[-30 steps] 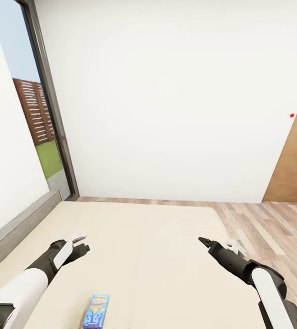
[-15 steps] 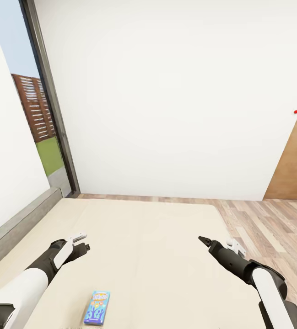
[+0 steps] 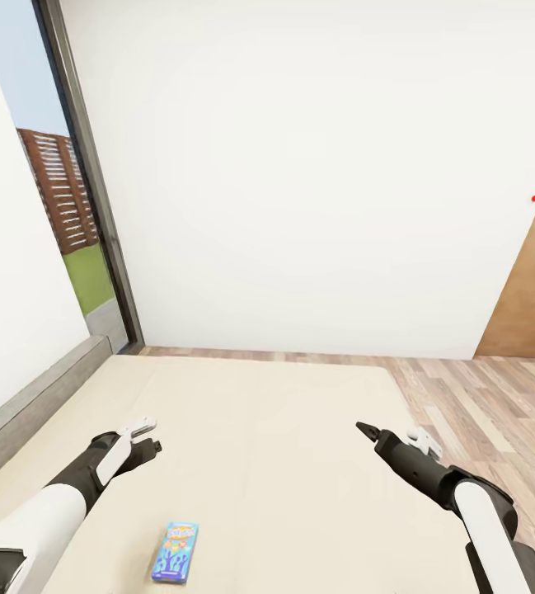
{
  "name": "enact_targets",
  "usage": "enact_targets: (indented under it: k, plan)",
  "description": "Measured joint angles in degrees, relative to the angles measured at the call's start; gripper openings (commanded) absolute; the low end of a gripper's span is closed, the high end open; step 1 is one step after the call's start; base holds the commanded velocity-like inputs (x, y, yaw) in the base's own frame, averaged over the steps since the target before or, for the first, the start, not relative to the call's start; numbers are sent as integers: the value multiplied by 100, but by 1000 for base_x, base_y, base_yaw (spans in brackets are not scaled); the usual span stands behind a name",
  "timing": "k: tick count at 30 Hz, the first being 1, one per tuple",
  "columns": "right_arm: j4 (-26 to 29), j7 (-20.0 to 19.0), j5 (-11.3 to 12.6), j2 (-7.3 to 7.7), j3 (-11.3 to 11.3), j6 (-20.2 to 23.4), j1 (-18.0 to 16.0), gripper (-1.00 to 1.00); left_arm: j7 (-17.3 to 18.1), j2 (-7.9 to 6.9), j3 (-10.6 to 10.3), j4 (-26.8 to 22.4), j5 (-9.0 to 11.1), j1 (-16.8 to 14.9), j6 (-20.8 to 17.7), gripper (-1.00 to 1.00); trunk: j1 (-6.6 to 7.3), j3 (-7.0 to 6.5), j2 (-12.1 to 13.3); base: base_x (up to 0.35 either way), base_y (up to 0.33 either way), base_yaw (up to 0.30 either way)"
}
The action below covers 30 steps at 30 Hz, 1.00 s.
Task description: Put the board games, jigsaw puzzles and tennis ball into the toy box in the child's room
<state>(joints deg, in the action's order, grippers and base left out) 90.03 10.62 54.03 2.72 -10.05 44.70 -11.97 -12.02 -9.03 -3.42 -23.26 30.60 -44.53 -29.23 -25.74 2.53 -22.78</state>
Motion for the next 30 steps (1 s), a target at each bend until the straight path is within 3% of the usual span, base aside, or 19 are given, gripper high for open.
enact_targets:
  k: [30]
  plan:
    - [59, -75, 18, 83, -25, 59, 8, 100, 0, 6, -7, 0, -4, 0, 0, 100, 0, 18, 0, 0, 0, -3]
